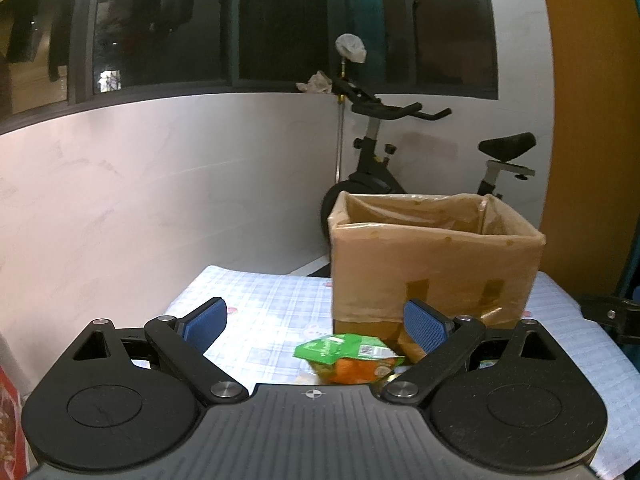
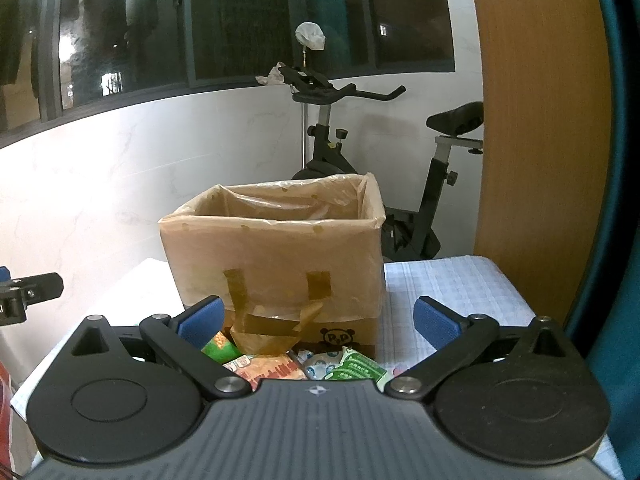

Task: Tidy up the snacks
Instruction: 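Grasp the cracker packet with the left tool while the right tool grasps the pale green bag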

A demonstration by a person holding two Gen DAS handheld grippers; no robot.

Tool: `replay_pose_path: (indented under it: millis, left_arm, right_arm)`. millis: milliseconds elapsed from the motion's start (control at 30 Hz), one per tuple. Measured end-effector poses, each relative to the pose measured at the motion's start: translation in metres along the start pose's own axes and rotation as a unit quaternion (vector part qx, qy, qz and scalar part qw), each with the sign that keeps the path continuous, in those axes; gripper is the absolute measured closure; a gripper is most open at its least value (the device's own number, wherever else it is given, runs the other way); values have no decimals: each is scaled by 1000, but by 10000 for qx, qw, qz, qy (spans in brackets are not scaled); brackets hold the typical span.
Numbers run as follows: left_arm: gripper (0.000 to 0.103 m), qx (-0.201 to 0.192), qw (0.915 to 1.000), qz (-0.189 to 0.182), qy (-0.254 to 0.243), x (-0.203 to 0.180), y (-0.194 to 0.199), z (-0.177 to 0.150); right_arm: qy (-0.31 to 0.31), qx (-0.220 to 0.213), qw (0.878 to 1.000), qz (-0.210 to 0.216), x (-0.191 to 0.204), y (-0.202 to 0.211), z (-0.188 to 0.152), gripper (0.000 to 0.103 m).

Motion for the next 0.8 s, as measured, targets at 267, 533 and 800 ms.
replay_pose_path:
  millis: [267,533,800]
  left_arm:
    - [7,159,9996,84,220,24,-21,-18]
    - [8,610,9972,86,435,42,-48,-45]
    - [8,885,9947,-255,451,36,-63,-69]
  right_arm:
    - [132,368,9992,5,-3,-25,-38,1]
    - [686,713,9951,56,12,-50,-78,3]
    - [1604,736,9841,182,36,-61,-103,3]
Point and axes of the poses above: each gripper's, at about its wrist camera, not at the fingertips, and y roughly against the way its jaws point, x to its left, z to its top, the point moved 3 cm from there along -y, roughly the way its jaws point, and after that the axes turned 10 degrees about y, right-handed, at the moved point
